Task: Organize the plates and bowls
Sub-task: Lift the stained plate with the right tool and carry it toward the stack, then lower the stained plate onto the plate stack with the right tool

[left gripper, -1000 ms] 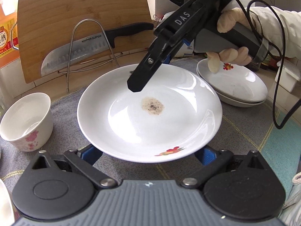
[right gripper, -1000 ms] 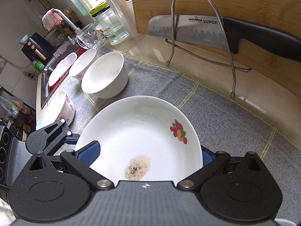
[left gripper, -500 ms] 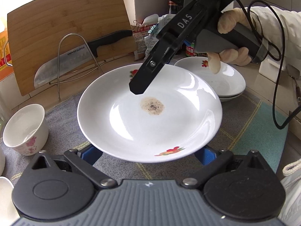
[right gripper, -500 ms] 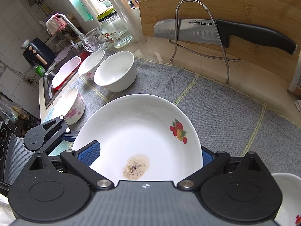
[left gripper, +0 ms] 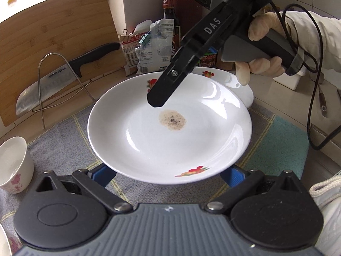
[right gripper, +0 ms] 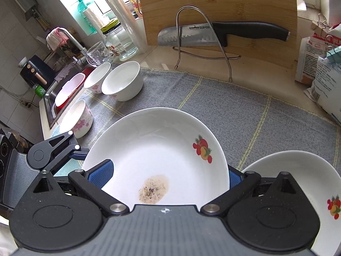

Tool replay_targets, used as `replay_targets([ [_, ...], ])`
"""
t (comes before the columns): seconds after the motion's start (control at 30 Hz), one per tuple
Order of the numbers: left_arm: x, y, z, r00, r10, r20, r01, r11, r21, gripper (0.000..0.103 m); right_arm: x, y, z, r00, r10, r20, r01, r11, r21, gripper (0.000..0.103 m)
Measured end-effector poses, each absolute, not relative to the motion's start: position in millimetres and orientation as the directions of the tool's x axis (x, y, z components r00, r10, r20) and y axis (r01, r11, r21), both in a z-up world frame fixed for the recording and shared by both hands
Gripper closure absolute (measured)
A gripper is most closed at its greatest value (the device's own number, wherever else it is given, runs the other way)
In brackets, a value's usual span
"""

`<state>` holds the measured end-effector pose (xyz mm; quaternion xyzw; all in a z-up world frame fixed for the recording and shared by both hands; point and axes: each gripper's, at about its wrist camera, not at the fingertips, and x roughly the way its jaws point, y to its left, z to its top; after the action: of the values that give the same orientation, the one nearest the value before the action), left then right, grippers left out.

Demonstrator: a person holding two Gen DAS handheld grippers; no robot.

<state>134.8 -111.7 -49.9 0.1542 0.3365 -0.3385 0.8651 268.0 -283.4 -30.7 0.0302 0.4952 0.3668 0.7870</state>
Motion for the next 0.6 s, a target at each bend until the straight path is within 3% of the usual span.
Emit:
replay_targets([
  [0.6, 146.0, -174.5, -53.0, 0.461, -0.550, -0.697, 0.786, 0.618, 0.032, 0.001, 241.3, -360.5, -35.4, 0.318, 0.564, -0.762, -0.435, 0.801, 0.411, 0.000],
])
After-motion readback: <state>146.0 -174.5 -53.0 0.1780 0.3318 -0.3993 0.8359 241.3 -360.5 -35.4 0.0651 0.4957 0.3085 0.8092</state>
